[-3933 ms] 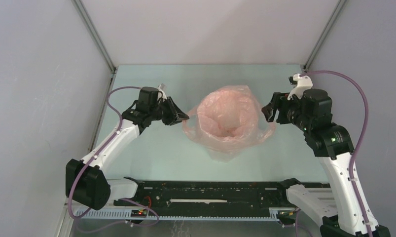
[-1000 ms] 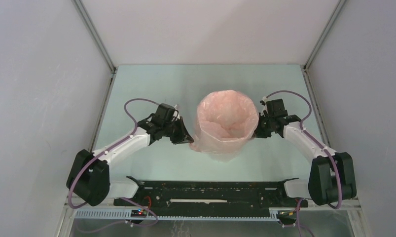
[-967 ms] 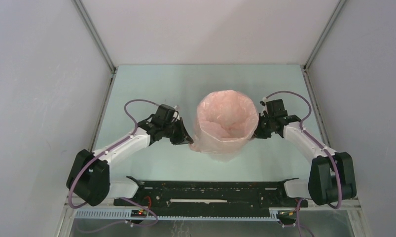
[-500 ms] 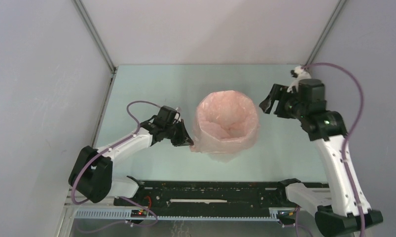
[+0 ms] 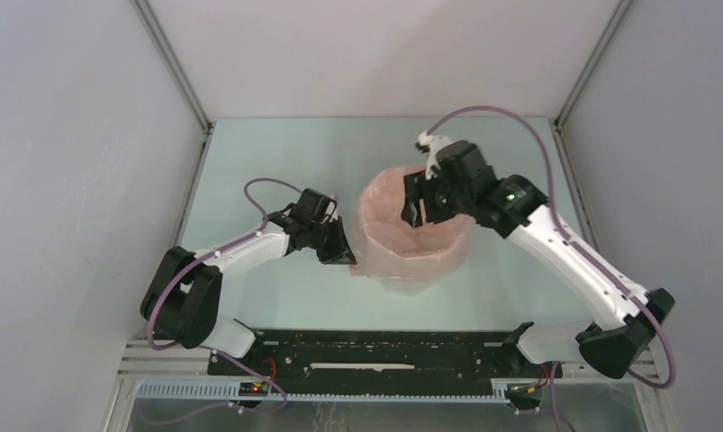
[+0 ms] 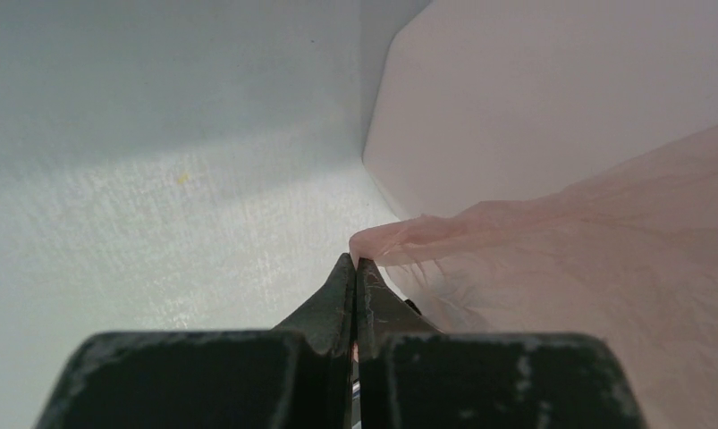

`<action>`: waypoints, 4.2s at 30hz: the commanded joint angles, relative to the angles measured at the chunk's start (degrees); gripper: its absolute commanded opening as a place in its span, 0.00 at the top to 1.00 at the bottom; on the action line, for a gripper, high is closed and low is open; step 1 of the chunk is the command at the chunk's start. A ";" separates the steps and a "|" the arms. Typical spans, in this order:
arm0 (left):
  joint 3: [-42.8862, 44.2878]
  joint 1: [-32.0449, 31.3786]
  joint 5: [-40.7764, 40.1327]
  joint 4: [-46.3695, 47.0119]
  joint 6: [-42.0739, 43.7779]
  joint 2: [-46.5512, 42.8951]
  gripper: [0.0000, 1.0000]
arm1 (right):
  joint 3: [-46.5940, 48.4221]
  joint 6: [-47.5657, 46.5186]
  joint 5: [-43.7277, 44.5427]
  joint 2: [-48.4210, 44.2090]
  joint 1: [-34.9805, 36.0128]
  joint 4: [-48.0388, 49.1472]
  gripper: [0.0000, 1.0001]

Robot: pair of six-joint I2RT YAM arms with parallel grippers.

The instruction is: Put the trash bags into the trash bin

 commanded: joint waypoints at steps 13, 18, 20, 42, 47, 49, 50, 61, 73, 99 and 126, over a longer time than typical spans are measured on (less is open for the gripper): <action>4.91 -0.37 -1.59 -3.96 4.32 -2.42 1.00 | -14.70 3.00 11.42 15.84 8.14 14.17 0.41; 5.57 -0.37 -1.56 -4.41 4.83 -2.63 1.00 | -20.16 6.52 12.06 18.39 8.54 20.83 0.41; 5.60 -0.35 -1.58 -4.49 4.88 -2.83 1.00 | -22.85 7.27 12.02 18.19 8.56 23.58 0.41; 5.62 -0.37 -0.22 -3.89 4.44 -2.10 1.00 | -22.77 7.15 12.74 9.67 7.96 18.86 0.17; 5.33 -0.37 -0.03 -3.73 4.28 -2.39 1.00 | -26.14 7.54 10.77 14.25 8.46 26.69 0.17; 5.35 -0.37 0.05 -3.57 4.02 -2.64 1.00 | -26.09 8.10 9.99 16.54 8.48 27.22 0.17; 5.37 -0.37 -0.01 -3.51 3.85 -2.84 1.00 | -25.93 8.30 9.53 17.04 8.48 27.08 0.17; 5.65 -0.36 -1.56 -4.23 4.13 -4.74 1.00 | -12.70 5.28 12.16 8.63 9.27 11.42 0.10; 7.09 -0.33 -6.27 -8.22 5.82 -6.85 0.84 | 6.93 2.46 14.64 5.47 9.09 -1.75 0.05; 17.47 1.01 -19.14 -32.67 0.66 -39.41 0.09 | -26.82 18.31 2.45 -36.33 -15.61 -13.14 0.00; 34.15 0.97 -30.03 -46.20 -4.11 -51.11 0.06 | -64.58 -4.81 -24.40 -23.18 -8.72 62.16 0.00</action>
